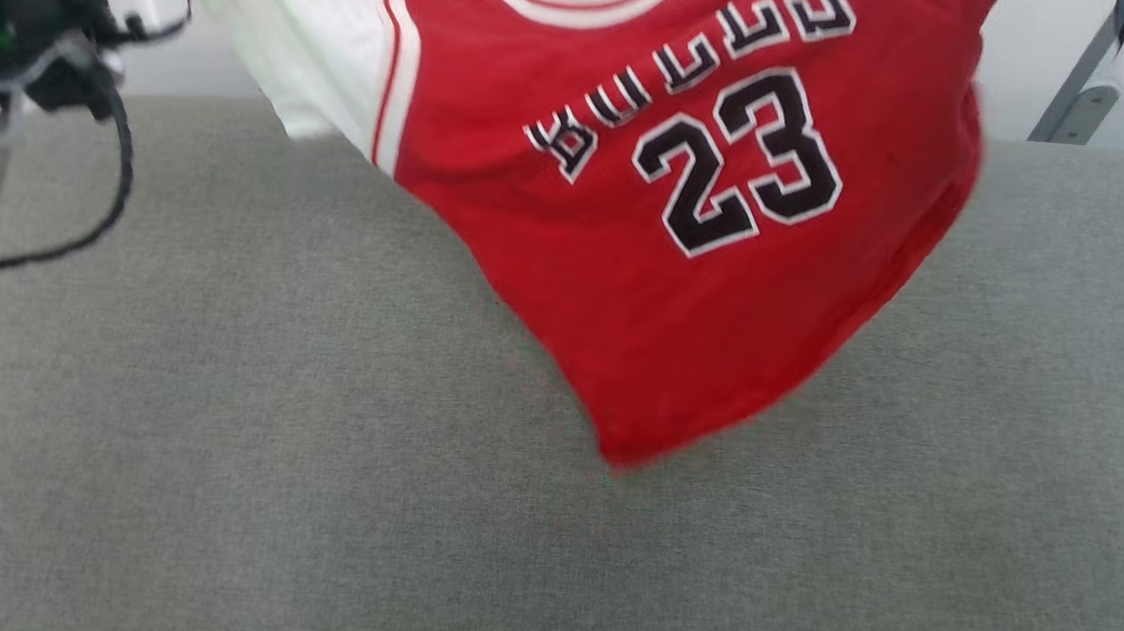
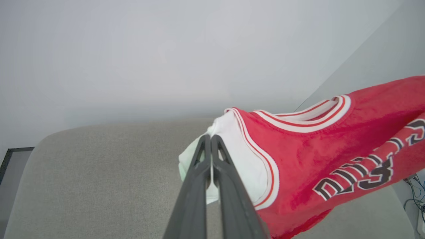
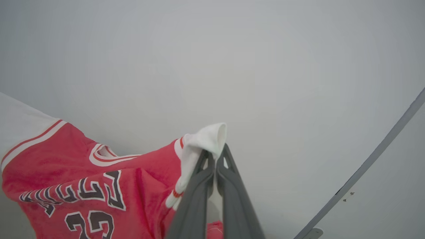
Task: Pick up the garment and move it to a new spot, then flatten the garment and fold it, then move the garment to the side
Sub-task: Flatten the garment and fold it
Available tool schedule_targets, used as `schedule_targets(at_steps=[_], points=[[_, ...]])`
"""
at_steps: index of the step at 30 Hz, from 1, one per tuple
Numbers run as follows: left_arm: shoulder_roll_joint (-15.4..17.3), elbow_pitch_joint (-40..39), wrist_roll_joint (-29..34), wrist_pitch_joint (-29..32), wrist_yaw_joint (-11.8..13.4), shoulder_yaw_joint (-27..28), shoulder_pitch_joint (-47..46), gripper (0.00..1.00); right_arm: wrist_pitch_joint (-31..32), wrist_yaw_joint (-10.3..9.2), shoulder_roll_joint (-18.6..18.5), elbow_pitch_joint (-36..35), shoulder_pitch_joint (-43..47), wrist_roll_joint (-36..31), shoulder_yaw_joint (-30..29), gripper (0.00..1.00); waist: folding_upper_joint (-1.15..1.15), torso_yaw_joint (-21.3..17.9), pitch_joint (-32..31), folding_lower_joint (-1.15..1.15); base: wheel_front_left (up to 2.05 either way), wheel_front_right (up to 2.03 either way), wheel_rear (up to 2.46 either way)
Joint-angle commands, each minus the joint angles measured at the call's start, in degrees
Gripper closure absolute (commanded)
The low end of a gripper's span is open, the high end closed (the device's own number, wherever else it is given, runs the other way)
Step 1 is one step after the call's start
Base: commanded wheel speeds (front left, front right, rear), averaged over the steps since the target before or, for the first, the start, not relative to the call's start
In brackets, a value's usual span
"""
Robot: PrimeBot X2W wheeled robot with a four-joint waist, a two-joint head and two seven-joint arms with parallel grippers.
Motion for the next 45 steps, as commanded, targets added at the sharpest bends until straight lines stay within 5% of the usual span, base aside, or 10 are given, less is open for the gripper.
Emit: schedule_targets(at_steps=[1, 9, 17, 25, 28, 34, 38, 45], points=[[0.2, -0.1, 0.7, -0.2, -0.1, 0.1, -0.8, 1.00, -0.4, 0.00, 0.2, 0.2, -0.8, -0.1, 0.0, 1.00, 0.00, -0.2, -0.2, 0.00, 0.00, 0.00, 0.00], [-0.2, 0.7, 2.3, -4.2, -1.1, 0.7, -6.0, 1.00, -3.0, 0.00, 1.5, 3.9, -6.9, -2.1, 1.5, 1.00, 0.00, -1.1, 1.5, 0.00, 0.00, 0.00, 0.00], [-1.6, 5.4, 6.7, -13.9, -4.0, 0.2, -13.1, 1.00, -10.3, 0.00, 4.5, 15.0, -15.4, -6.6, 2.8, 1.00, 0.00, -1.5, 7.8, 0.00, 0.00, 0.00, 0.00], [-3.5, 12.9, 14.3, -32.2, -6.9, -0.2, -26.3, 1.00, -29.4, 0.00, 7.5, 27.2, -28.5, -18.8, 1.5, 1.00, 0.00, -1.2, 17.9, 0.00, 0.00, 0.00, 0.00], [-3.9, 16.0, 18.1, -45.7, -8.8, 0.0, -32.2, 1.00, -39.8, -0.01, 9.5, 33.1, -33.4, -26.8, -1.1, 1.00, 0.00, -0.7, 21.9, 0.00, 0.00, 0.00, 0.00], [-5.3, 23.3, 19.4, -57.9, -12.7, -1.4, -32.7, 1.00, -43.8, -0.01, 12.2, 40.2, -33.6, -33.2, -2.3, 1.00, 0.00, 1.0, 24.8, 0.00, 0.00, 0.00, 0.00], [-5.8, 28.1, 18.3, -59.4, -14.4, -3.6, -30.2, 1.00, -43.9, -0.01, 14.2, 44.6, -29.9, -31.8, 0.0, 1.00, 0.00, 2.0, 24.7, 0.00, 0.00, 0.00, 0.00], [-6.3, 28.1, 11.4, -51.1, -14.9, -10.2, -22.3, 1.00, -40.7, -0.01, 14.8, 47.2, -23.3, -23.9, 7.4, 1.00, 0.00, 3.5, 22.6, 0.00, 0.00, 0.00, 0.00]])
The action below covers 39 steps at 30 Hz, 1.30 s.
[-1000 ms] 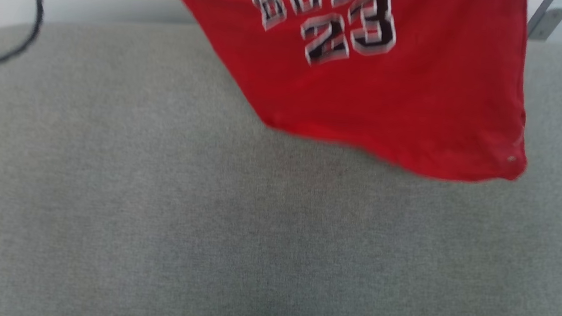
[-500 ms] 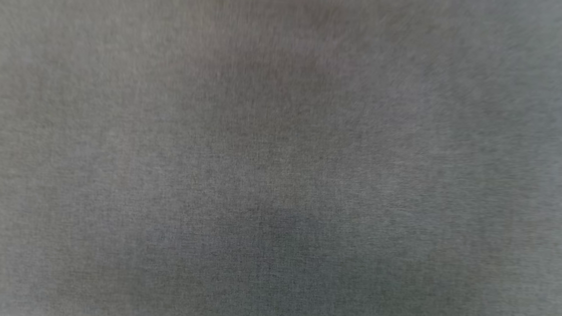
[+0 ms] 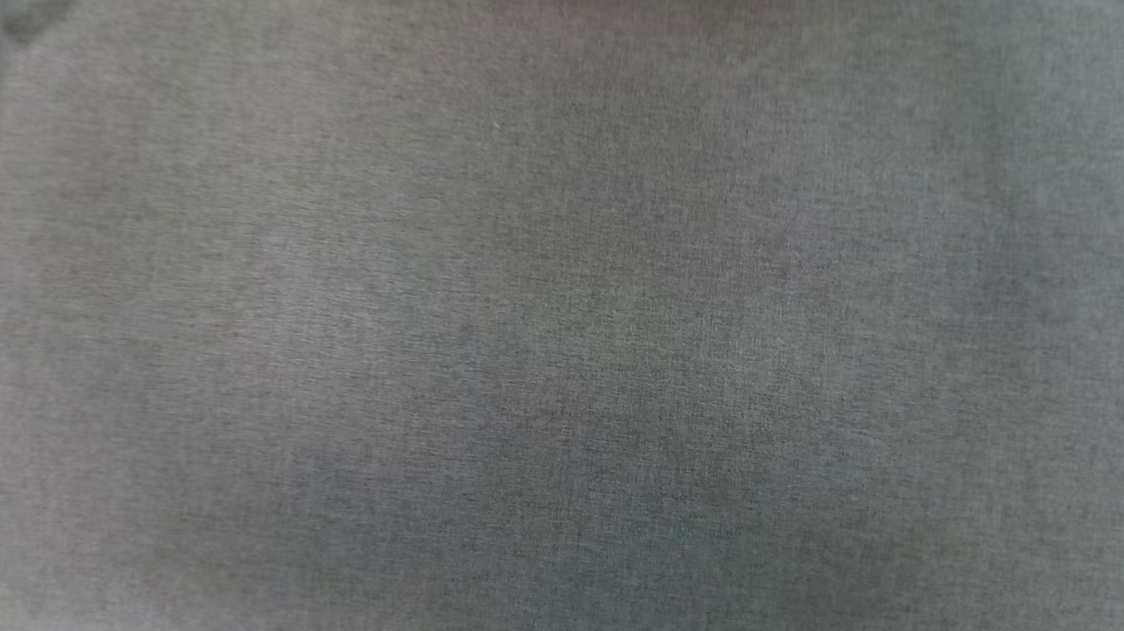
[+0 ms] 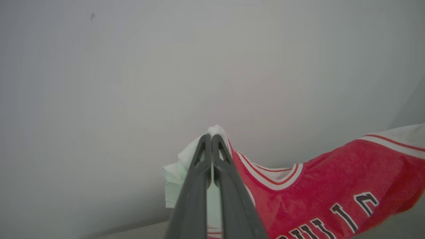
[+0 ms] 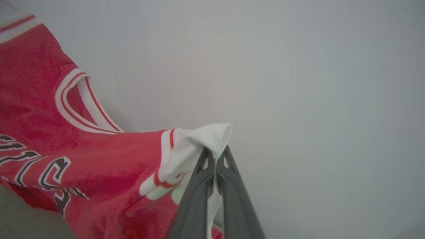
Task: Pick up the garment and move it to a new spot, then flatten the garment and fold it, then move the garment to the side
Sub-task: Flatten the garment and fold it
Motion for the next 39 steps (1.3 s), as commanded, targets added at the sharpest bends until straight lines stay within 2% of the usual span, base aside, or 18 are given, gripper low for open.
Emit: schedule_targets(at_steps=[1, 6, 11, 13, 16, 20, 24, 27, 31, 35, 39], points=[[1.0, -0.8, -1.5, 2.0, 0.0, -1.2, 2.4, 1.00, 0.8, -0.02, -0.4, -0.6, 2.1, 2.5, 1.1, 1.00, 0.00, 0.6, -1.0, 0.00, 0.00, 0.00, 0.00], [4.2, -7.0, -10.2, 11.1, 0.0, -5.5, 11.3, 1.00, 7.2, -0.02, -4.3, -7.8, 9.8, 13.8, 7.8, 1.00, 0.00, 1.3, -3.4, 0.00, 0.00, 0.00, 0.00], [8.4, -13.1, -15.7, 19.6, 0.0, -7.2, 20.8, 1.00, 15.2, -0.02, -11.6, -19.3, 18.4, 23.2, 14.0, 1.00, 0.00, 1.5, -5.6, 0.00, 0.00, 0.00, 0.00], [9.7, -16.2, -17.6, 22.4, 1.2, -7.5, 25.1, 1.00, 17.8, -0.02, -14.6, -24.1, 22.0, 26.7, 14.8, 1.00, 0.00, 1.5, -6.6, 0.00, 0.00, 0.00, 0.00], [12.4, -22.6, -19.9, 25.5, 4.1, -7.7, 32.0, 1.00, 22.0, -0.02, -18.9, -31.1, 28.0, 31.0, 15.8, 1.00, 0.00, 1.3, -7.9, 0.00, 0.00, 0.00, 0.00], [16.7, -32.7, -22.4, 28.1, 9.4, -7.9, 41.2, 1.00, 26.3, -0.02, -24.9, -38.5, 35.7, 33.7, 15.8, 1.00, 0.00, 1.0, -9.3, 0.00, 0.00, 0.00, 0.00], [21.7, -41.3, -24.0, 28.9, 15.0, -7.6, 50.4, 1.00, 29.5, -0.02, -29.1, -44.0, 43.5, 35.1, 14.4, 1.00, 0.00, 0.6, -10.8, 0.00, 0.00, 0.00, 0.00], [24.8, -46.4, -24.9, 28.9, 18.7, -7.7, 56.3, 1.00, 31.2, -0.02, -31.2, -47.7, 48.9, 35.7, 12.8, 1.00, 0.00, 0.3, -11.8, 0.00, 0.00, 0.00, 0.00], [27.6, -51.2, -25.3, 27.6, 22.4, -7.9, 63.2, 1.00, 33.4, -0.02, -33.4, -51.3, 55.5, 35.4, 11.1, 1.00, 0.00, 0.0, -12.8, 0.00, 0.00, 0.00, 0.00], [28.4, -53.5, -26.3, 26.5, 25.5, -8.5, 68.7, 1.00, 35.0, -0.02, -33.7, -53.7, 61.4, 35.8, 8.7, 1.00, 0.00, -0.1, -13.3, 0.00, 0.00, 0.00, 0.00], [28.1, -54.9, -27.6, 25.9, 27.3, -9.4, 72.9, 1.00, 37.6, -0.02, -34.3, -56.6, 66.6, 36.6, 7.6, 1.00, 0.00, -0.2, -13.6, 0.00, 0.00, 0.00, 0.00]])
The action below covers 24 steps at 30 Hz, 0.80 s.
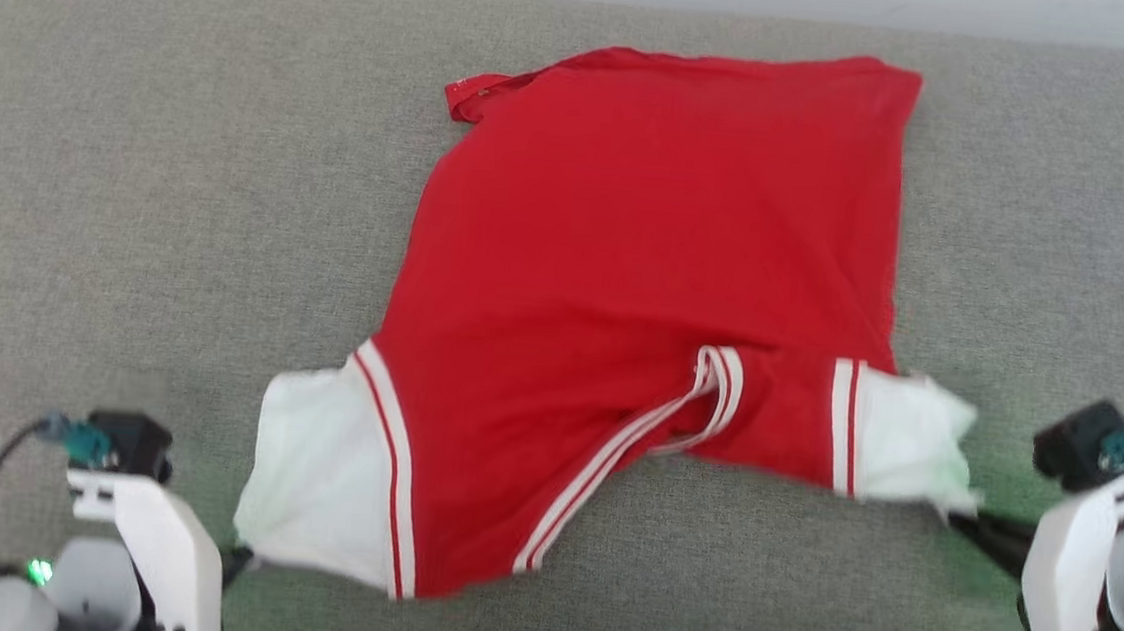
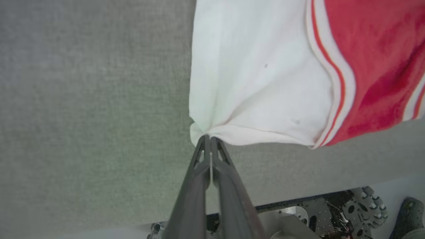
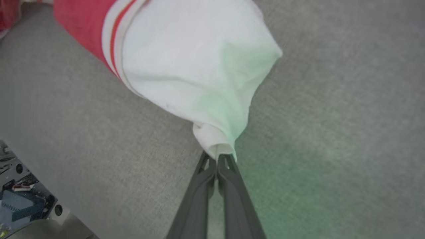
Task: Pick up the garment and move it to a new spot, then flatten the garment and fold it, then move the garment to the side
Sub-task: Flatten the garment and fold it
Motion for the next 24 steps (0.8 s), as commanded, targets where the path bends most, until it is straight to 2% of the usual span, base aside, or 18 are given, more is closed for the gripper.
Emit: schedule_targets(at_steps=[1, 8, 14, 16, 17, 24], points=[[-0.3, -0.4, -0.9, -0.1, 0.6, -0.3, 1.7, 1.00, 1.3, -0.02, -0.7, -0.7, 1.9, 0.8, -0.2, 1.00, 0.00, 0.0, 0.0, 0.00, 0.00, 0.00, 0.00], [-0.9, -0.7, -2.1, -0.6, 2.1, -1.1, 5.2, 1.00, 5.8, -0.02, -1.8, -4.3, 7.7, 3.1, -1.5, 1.00, 0.00, 0.2, 0.5, 0.00, 0.00, 0.00, 0.00], [-2.7, -0.6, -2.4, -2.5, 1.1, -0.7, 6.0, 1.00, 6.3, -0.03, -0.8, -5.0, 10.3, 1.9, -4.8, 0.98, 0.00, 0.4, 2.0, 0.00, 0.00, 0.00, 0.00], [-3.2, -0.4, -2.6, -3.3, 1.0, -0.3, 5.8, 1.00, 5.6, -0.08, -0.3, -5.8, 10.3, 1.2, -6.9, 0.11, 0.00, 0.6, 2.5, 0.00, 0.00, 0.00, 0.00], [-3.5, -0.4, -2.5, -3.5, 0.8, -0.2, 5.6, 1.00, 5.6, -0.10, -0.1, -6.2, 10.3, 0.8, -8.1, 0.00, 0.00, 0.7, 2.7, 0.00, 0.00, 0.00, 0.00], [-4.2, -0.5, -2.0, -4.7, 0.1, 0.5, 3.9, 1.00, 6.1, -0.01, 3.3, -13.1, 8.9, -3.6, -20.5, 0.00, 0.00, 0.9, 3.8, 0.00, 0.00, 0.00, 0.00]])
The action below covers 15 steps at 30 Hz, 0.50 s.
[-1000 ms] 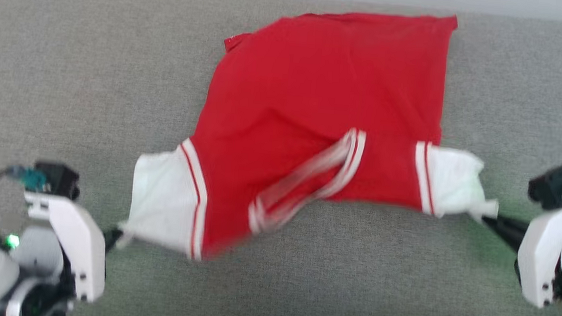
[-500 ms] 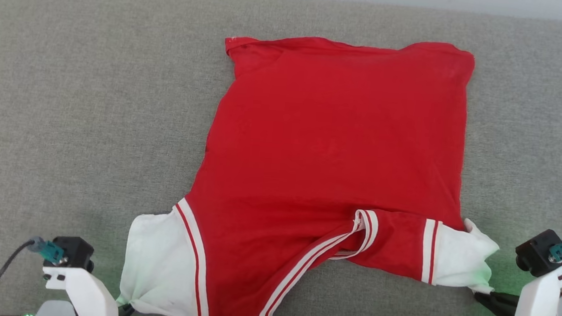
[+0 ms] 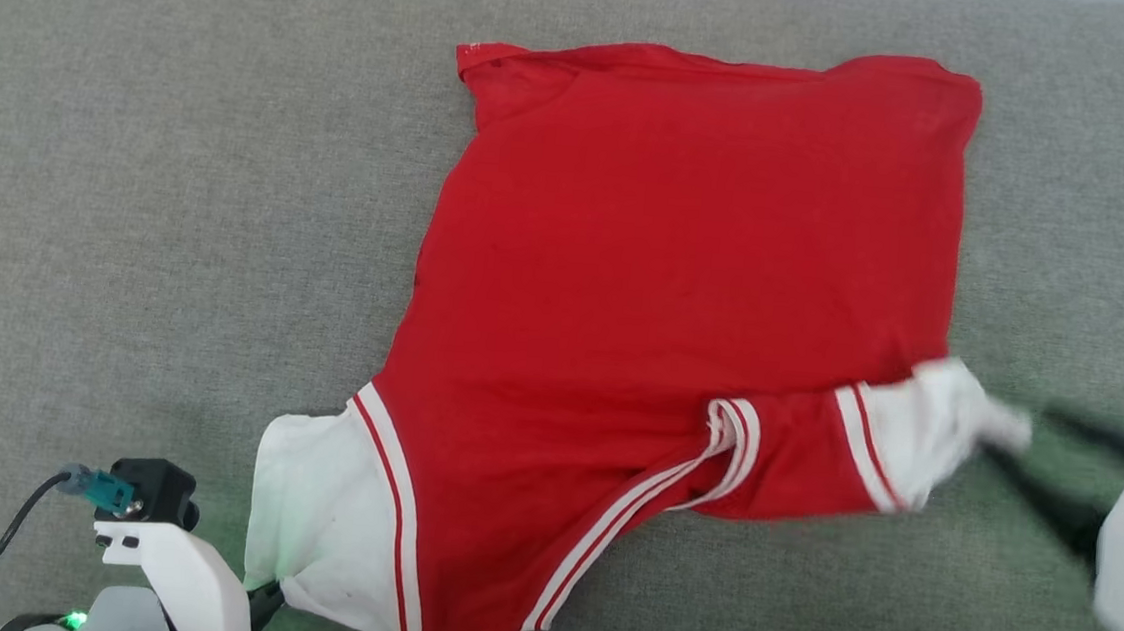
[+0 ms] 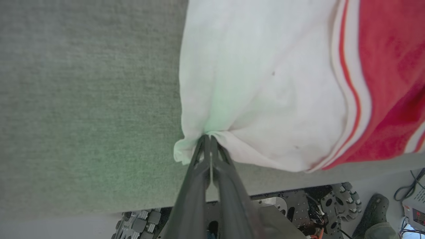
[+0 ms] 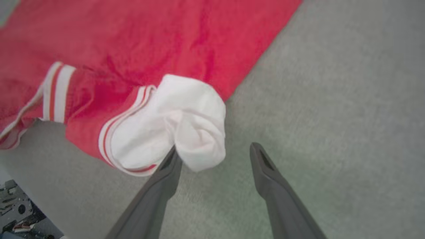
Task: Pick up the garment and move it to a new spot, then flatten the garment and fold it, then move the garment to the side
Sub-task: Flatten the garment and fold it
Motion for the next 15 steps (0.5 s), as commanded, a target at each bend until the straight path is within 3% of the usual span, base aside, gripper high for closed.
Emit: schedule_targets(at_steps=[1, 5, 9, 11, 15], points=[[-0.9, -0.1, 0.7, -0.7, -0.4, 0.3, -1.4, 1.00, 0.4, -0.01, 1.1, -2.3, -1.5, -2.2, -2.6, 0.00, 0.00, 0.1, 0.4, -0.01, 0.00, 0.00, 0.00], [-1.3, -0.2, 1.4, -1.0, -0.9, 0.3, -2.5, 1.00, 1.3, 0.00, 5.9, -5.2, -5.4, -7.6, -8.8, 0.00, 0.00, 0.6, 1.5, -0.01, 0.00, 0.00, 0.00], [-2.3, -0.1, 1.8, -1.0, -1.9, 0.1, -4.3, 1.00, 1.2, 0.00, 9.4, -4.2, -11.6, -11.6, -10.2, 0.00, 0.00, 1.7, 2.9, -0.01, 0.00, 0.00, 0.00], [-2.9, 0.2, 2.5, -0.7, -2.3, -0.2, -5.8, 1.00, 0.6, -0.01, 11.8, 0.1, -17.0, -13.8, -10.9, 0.00, 0.00, 2.7, 4.1, -0.01, 0.00, 0.00, 0.00], [-4.3, 0.7, 3.5, -0.3, -3.4, -0.9, -8.0, 1.00, 1.6, -0.01, 12.6, 8.6, -24.5, -15.8, -9.7, 0.00, 0.00, 4.5, 5.7, -0.01, 0.00, 0.00, 0.00]])
